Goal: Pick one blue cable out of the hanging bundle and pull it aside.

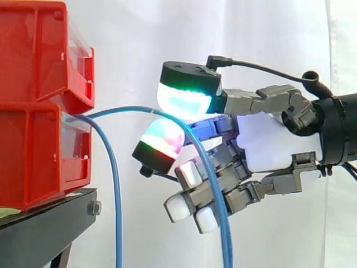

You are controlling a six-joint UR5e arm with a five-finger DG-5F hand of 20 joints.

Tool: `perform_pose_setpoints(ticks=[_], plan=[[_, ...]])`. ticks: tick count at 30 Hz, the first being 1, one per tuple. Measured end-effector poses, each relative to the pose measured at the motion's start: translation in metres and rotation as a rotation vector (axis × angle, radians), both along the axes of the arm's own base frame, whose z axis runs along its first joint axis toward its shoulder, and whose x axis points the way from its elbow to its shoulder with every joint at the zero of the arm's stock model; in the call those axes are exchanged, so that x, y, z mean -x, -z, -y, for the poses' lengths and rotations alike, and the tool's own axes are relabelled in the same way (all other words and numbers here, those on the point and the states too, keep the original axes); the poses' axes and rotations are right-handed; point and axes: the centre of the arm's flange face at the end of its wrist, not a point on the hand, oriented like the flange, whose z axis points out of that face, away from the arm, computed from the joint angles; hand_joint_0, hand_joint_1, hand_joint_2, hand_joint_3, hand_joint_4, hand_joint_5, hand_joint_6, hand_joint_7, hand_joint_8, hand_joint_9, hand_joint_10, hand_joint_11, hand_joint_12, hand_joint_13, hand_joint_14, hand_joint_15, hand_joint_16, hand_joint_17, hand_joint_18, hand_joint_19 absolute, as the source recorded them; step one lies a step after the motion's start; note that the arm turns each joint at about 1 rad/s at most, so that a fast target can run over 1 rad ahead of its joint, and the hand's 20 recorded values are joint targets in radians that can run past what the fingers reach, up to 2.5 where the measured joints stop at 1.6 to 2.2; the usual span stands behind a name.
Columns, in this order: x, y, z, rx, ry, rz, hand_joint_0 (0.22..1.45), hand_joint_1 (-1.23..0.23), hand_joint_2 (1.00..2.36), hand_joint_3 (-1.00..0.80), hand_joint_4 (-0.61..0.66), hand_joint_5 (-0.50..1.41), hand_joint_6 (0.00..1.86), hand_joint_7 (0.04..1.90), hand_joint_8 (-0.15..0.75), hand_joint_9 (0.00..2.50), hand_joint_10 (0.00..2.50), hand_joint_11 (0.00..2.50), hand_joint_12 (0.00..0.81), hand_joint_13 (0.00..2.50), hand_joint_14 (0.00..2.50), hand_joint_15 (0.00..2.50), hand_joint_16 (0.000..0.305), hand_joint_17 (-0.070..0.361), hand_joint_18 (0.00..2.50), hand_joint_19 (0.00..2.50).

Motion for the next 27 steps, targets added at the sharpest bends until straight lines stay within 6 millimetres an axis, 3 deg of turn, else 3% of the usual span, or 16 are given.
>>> perform_pose_setpoints(ticks=[5,8,10,21,27], plan=[[0.0000,-0.0001,0.0010,0.000,0.001,0.000,0.68,-0.87,1.03,-0.12,-0.11,-0.15,0.97,1.07,0.295,1.04,0.02,0.64,0.353,0.87,0.02,0.51,0.046,0.104,0.81,0.64],[0.0001,-0.0001,0.0019,0.000,0.002,0.001,0.76,-0.89,1.02,-0.28,-0.13,-0.17,0.98,1.12,0.274,1.02,0.02,0.64,0.345,0.86,0.02,0.51,0.045,0.102,0.80,0.64],[0.0001,-0.0001,0.0023,0.000,0.003,0.001,0.80,-0.86,1.00,-0.49,-0.19,-0.17,0.98,1.11,0.245,1.01,0.02,0.65,0.336,0.85,0.02,0.51,0.044,0.099,0.79,0.63],[0.0001,0.0000,0.0026,0.001,0.003,0.000,0.75,-0.91,1.00,-0.50,-0.28,-0.16,0.97,1.19,0.201,1.06,0.02,0.63,0.313,0.86,0.02,0.50,0.040,0.089,0.78,0.61],[0.0001,0.0000,0.0027,0.001,0.003,0.000,0.60,-0.89,1.00,-0.50,-0.23,-0.12,0.92,0.93,0.207,1.12,0.02,0.63,0.309,0.88,0.02,0.51,0.039,0.088,0.78,0.64]])
